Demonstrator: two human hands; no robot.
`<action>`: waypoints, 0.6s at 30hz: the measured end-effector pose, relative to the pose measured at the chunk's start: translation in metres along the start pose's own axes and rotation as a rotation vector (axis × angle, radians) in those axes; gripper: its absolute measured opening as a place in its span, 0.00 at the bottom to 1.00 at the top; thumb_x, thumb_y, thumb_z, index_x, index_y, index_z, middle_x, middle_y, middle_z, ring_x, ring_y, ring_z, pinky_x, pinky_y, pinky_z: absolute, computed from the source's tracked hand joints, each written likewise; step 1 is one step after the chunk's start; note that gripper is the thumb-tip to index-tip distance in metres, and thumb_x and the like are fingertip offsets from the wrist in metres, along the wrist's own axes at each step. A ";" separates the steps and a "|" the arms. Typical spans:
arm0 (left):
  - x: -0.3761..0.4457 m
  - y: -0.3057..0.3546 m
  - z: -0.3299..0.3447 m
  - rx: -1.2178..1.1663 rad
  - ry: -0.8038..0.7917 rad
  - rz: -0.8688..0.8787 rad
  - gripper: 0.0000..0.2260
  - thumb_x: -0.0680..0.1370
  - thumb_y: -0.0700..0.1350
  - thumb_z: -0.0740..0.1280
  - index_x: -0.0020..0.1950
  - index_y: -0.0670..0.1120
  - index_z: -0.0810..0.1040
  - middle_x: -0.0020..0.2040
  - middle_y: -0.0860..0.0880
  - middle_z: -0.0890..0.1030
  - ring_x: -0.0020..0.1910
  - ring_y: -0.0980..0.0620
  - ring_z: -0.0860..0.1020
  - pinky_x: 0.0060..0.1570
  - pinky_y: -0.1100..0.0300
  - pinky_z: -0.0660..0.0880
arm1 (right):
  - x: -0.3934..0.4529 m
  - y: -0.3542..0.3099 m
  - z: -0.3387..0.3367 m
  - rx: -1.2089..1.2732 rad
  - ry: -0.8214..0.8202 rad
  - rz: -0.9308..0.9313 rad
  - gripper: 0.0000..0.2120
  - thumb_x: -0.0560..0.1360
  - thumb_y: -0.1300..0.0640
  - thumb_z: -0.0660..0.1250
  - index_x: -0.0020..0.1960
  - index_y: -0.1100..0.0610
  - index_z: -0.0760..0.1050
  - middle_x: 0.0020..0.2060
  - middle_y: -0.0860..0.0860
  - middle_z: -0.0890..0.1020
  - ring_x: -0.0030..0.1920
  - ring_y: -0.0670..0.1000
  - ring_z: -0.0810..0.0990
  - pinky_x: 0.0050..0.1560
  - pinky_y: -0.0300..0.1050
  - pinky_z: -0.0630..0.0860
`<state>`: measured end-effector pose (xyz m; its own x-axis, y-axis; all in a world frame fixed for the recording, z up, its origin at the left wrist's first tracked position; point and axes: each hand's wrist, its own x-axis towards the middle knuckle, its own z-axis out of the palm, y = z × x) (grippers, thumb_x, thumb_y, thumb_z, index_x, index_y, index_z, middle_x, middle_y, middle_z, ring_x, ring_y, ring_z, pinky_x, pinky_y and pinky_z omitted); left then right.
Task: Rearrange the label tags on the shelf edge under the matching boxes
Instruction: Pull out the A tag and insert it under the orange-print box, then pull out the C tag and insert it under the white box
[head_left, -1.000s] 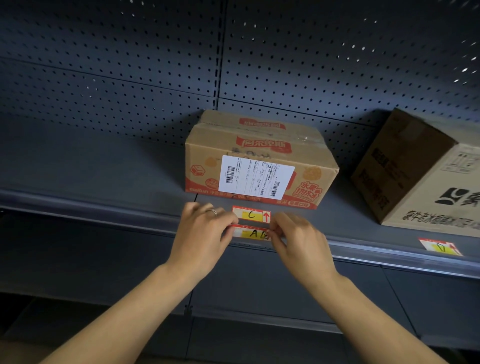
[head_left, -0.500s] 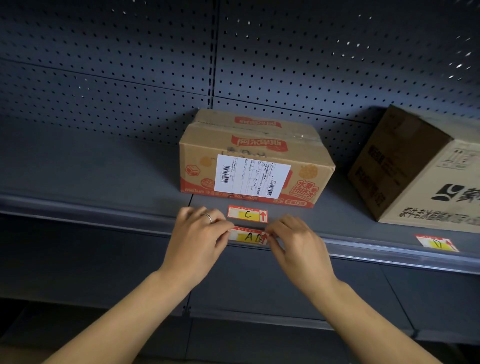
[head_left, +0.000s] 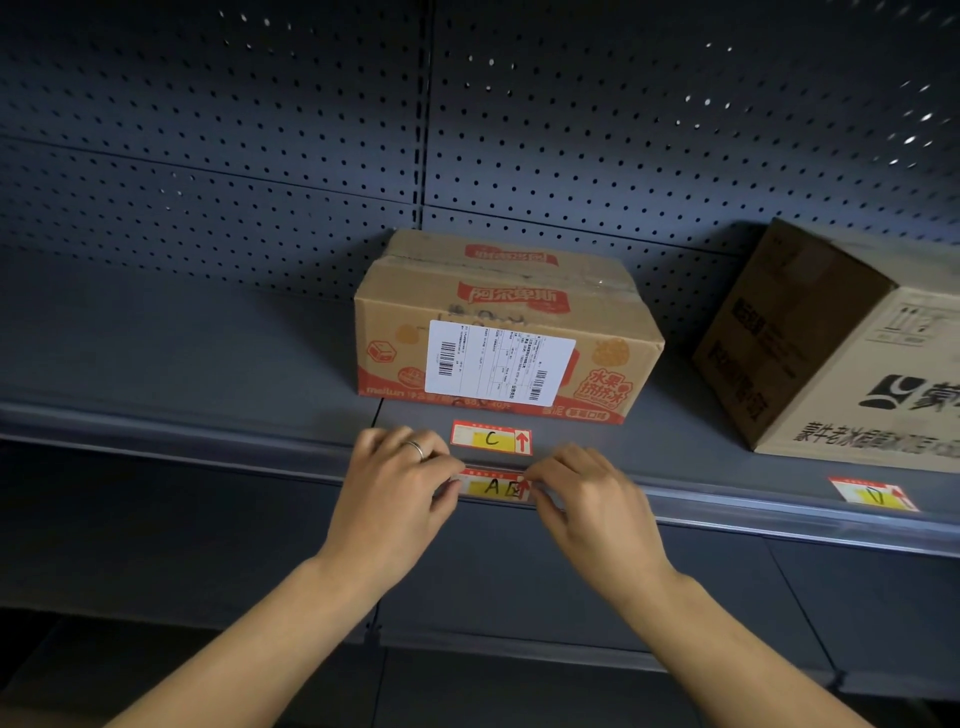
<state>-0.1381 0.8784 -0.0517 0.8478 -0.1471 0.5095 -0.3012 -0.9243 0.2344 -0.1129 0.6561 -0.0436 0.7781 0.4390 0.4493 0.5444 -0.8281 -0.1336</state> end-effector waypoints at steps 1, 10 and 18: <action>0.001 0.001 -0.002 0.002 -0.006 -0.003 0.03 0.74 0.49 0.74 0.47 0.53 0.86 0.43 0.58 0.81 0.43 0.52 0.77 0.49 0.53 0.70 | 0.001 0.001 -0.001 0.003 -0.005 -0.004 0.05 0.74 0.57 0.74 0.49 0.52 0.82 0.43 0.47 0.82 0.42 0.51 0.82 0.33 0.44 0.78; 0.044 0.003 -0.024 -0.187 -0.109 -0.220 0.11 0.78 0.44 0.71 0.59 0.52 0.83 0.53 0.56 0.84 0.51 0.54 0.79 0.51 0.57 0.75 | 0.032 0.013 -0.017 0.072 -0.076 0.151 0.04 0.78 0.53 0.67 0.52 0.49 0.78 0.49 0.46 0.82 0.47 0.52 0.81 0.40 0.49 0.80; 0.082 0.005 -0.027 -0.102 -0.456 -0.294 0.16 0.75 0.50 0.75 0.62 0.50 0.81 0.56 0.52 0.84 0.52 0.52 0.81 0.51 0.53 0.79 | 0.078 0.023 -0.016 0.273 -0.426 0.288 0.13 0.75 0.51 0.73 0.59 0.51 0.82 0.39 0.42 0.81 0.41 0.44 0.79 0.45 0.44 0.78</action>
<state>-0.0816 0.8708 0.0137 0.9989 -0.0471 0.0052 -0.0452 -0.9138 0.4036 -0.0446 0.6662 0.0024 0.9334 0.3578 -0.0261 0.3094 -0.8398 -0.4461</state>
